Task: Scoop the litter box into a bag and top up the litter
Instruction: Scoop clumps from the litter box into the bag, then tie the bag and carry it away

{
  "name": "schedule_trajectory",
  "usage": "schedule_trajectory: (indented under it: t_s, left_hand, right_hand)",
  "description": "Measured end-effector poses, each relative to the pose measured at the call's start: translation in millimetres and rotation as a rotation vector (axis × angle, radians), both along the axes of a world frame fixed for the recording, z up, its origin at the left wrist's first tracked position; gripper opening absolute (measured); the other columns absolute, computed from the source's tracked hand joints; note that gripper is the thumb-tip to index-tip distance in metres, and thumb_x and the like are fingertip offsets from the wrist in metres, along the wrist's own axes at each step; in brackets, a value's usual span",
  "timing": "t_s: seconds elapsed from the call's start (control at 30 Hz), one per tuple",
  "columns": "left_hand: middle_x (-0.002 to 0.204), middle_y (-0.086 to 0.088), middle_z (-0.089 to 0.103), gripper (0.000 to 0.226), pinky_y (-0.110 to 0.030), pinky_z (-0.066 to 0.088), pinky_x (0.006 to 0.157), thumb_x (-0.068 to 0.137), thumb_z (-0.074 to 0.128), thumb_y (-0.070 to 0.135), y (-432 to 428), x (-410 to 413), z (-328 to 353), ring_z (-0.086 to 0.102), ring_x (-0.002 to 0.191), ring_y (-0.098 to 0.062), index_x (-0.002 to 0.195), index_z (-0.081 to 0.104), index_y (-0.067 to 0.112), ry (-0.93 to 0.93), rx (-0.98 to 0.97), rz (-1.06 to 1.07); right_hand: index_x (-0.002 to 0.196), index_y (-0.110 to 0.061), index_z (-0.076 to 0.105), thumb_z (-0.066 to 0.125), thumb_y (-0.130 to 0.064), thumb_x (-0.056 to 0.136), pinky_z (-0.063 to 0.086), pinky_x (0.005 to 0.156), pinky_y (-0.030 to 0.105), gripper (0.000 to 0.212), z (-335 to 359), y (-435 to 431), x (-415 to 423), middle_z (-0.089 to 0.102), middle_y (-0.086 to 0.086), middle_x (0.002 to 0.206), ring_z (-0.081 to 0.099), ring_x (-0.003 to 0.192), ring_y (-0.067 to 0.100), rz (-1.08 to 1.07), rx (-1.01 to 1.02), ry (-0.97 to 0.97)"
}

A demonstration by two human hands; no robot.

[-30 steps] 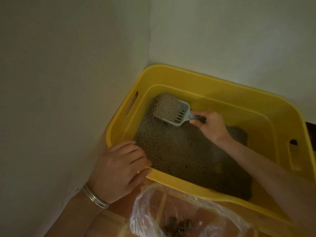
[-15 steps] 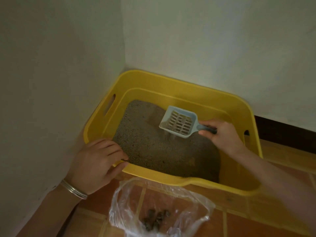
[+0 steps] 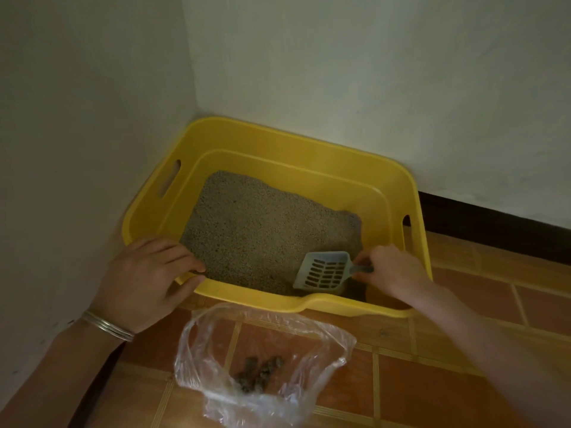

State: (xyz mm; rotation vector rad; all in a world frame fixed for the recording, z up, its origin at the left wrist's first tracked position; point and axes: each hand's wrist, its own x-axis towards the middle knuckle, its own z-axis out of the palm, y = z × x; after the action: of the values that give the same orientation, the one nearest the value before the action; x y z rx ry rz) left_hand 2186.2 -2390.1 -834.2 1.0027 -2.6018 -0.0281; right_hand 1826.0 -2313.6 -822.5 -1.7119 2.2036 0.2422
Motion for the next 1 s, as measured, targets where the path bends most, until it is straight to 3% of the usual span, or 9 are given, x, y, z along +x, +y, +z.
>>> schedule_trajectory:
  t_s: [0.27,0.37,0.47,0.6,0.67,0.73,0.83,0.93,1.0]
  left_hand:
    - [0.080,0.010,0.068,0.035,-0.029,0.037,0.080,0.087,0.044,0.043,1.2,0.7,-1.7,0.065,0.082,-0.018,0.079,0.073,0.026,0.008,-0.001,0.008]
    - [0.081,0.010,0.068,0.034,-0.029,0.038,0.081,0.086,0.044,0.043,1.4,-0.2,0.6,0.064,0.083,-0.018,0.079,0.073,0.026,0.012,0.007,0.005]
    - [0.084,0.010,0.068,0.031,-0.030,0.038,0.083,0.087,0.045,0.040,5.9,1.8,2.7,0.062,0.088,-0.017,0.081,0.072,0.026,0.022,0.002,-0.062]
    - [0.089,0.010,0.067,0.027,-0.031,0.037,0.093,0.089,0.047,0.032,19.6,6.4,4.7,0.058,0.091,-0.009,0.088,0.073,0.024,0.055,0.034,-0.182]
    - [0.091,0.009,0.067,0.027,-0.030,0.041,0.091,0.089,0.048,0.030,32.5,6.7,4.7,0.061,0.088,-0.011,0.093,0.073,0.022,0.050,0.089,-0.215]
    - [0.093,0.007,0.067,0.030,-0.028,0.045,0.080,0.092,0.044,0.032,48.1,6.7,4.1,0.063,0.087,-0.013,0.097,0.072,0.020,0.050,0.158,-0.232]
    - [0.096,0.005,0.066,0.044,-0.027,0.047,0.072,0.097,0.031,0.039,70.7,9.2,-3.5,0.062,0.086,-0.015,0.100,0.070,0.019,0.026,0.206,-0.178]
    - [0.100,0.000,0.065,0.030,-0.029,0.054,0.064,0.084,0.045,0.031,87.7,9.9,-17.7,0.063,0.086,-0.020,0.100,0.068,0.020,-0.001,0.242,-0.088]
    - [0.102,-0.003,0.065,0.032,-0.030,0.055,0.063,0.078,0.047,0.028,94.7,9.6,-28.2,0.059,0.092,-0.018,0.107,0.060,0.022,0.017,0.248,-0.043]
  right_hand:
    - [0.110,-0.029,0.061,0.063,-0.039,0.083,0.047,0.067,0.028,0.029,0.6,5.7,4.2,0.065,-0.002,0.103,0.062,0.092,0.019,0.039,0.095,0.116]
    - [0.118,-0.029,0.056,0.065,-0.042,0.081,0.051,0.077,0.033,0.041,4.1,6.1,5.8,0.063,0.000,0.112,0.061,0.101,0.021,0.047,0.119,0.115]
    - [0.121,-0.030,0.055,0.064,-0.041,0.083,0.052,0.084,0.035,0.041,12.9,11.2,3.8,0.064,-0.004,0.117,0.060,0.104,0.016,0.038,0.033,-0.029]
    - [0.117,-0.031,0.058,0.067,-0.033,0.079,0.040,0.087,0.010,0.039,34.5,24.9,12.8,0.062,-0.014,0.117,0.055,0.102,-0.004,0.088,-0.178,-0.371]
    - [0.110,-0.039,0.058,0.065,-0.038,0.076,0.041,0.085,0.004,0.035,47.6,35.2,25.3,0.062,-0.018,0.112,0.055,0.099,-0.008,0.117,-0.258,-0.496]
    - [0.104,-0.045,0.057,0.061,-0.044,0.073,0.044,0.086,0.007,0.031,56.7,48.9,40.7,0.063,-0.022,0.107,0.057,0.098,-0.007,0.137,-0.345,-0.615]
    - [0.104,-0.034,0.065,0.063,-0.042,0.074,0.047,0.083,0.009,0.031,52.4,73.4,64.7,0.066,-0.021,0.103,0.060,0.097,-0.006,0.166,-0.452,-0.772]
    - [0.099,-0.029,0.068,0.064,-0.039,0.075,0.045,0.086,0.010,0.027,31.3,95.2,81.8,0.066,-0.020,0.100,0.060,0.098,-0.005,0.152,-0.471,-0.809]
    - [0.099,-0.029,0.068,0.064,-0.039,0.075,0.045,0.091,0.017,0.026,13.8,105.6,85.2,0.064,-0.018,0.102,0.057,0.102,-0.003,0.127,-0.432,-0.745]
